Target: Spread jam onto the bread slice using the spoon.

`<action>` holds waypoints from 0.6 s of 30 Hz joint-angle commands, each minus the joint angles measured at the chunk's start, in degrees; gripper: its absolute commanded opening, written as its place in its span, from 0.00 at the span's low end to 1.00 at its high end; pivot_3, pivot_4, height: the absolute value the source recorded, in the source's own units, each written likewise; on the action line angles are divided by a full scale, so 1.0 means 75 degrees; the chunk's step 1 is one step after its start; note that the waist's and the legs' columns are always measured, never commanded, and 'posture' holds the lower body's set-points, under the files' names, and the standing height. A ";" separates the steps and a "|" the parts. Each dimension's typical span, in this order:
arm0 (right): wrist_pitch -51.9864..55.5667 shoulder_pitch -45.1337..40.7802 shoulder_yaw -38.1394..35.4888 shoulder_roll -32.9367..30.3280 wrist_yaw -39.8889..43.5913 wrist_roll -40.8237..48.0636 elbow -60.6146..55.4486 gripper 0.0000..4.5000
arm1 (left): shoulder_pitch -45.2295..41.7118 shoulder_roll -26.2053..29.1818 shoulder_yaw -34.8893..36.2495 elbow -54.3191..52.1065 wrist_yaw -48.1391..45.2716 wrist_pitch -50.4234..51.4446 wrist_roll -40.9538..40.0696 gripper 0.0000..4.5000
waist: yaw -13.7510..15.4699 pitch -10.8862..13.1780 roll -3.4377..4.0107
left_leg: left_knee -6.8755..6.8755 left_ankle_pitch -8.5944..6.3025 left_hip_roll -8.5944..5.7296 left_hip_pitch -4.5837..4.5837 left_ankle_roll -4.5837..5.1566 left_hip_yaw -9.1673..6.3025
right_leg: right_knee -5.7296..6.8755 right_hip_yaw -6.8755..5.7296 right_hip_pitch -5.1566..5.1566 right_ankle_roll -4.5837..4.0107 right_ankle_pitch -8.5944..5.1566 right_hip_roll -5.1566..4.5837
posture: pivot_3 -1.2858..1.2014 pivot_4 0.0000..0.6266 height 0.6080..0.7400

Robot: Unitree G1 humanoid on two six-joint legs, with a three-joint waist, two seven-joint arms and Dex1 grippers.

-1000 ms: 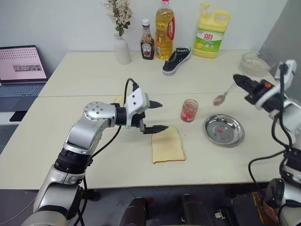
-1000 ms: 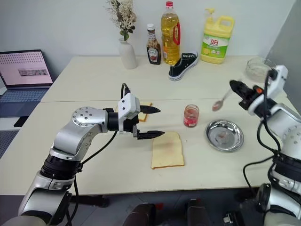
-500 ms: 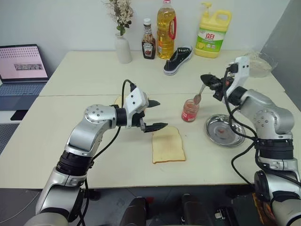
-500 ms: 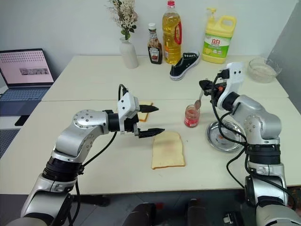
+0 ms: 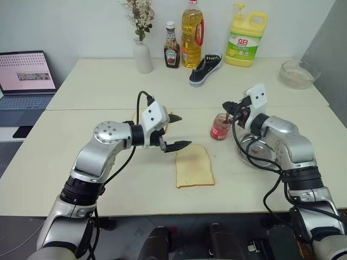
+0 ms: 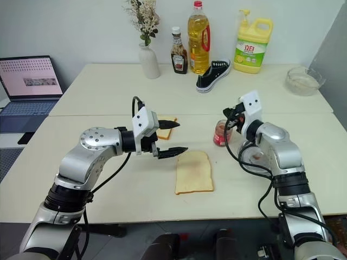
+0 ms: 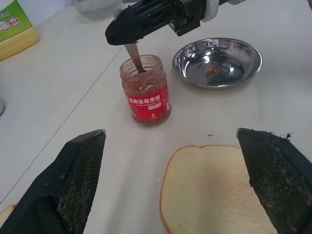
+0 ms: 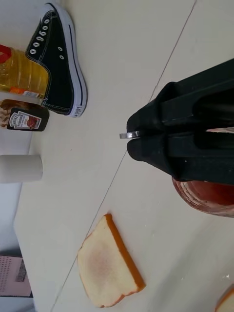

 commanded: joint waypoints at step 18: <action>0.2820 -0.0521 -0.2421 0.1482 -0.1555 0.1811 -0.0445 0.00 | -0.0197 -0.0137 0.0120 -0.0018 0.0042 -0.0245 0.0007 1.00 | -0.0003 0.0000 0.0000 | -0.0003 0.0000 0.0001 0.0004 0.0000 -0.0003 | 0.0003 0.0000 0.0002 -0.0039 0.0023 0.0001 | 0.52 0.24 1.00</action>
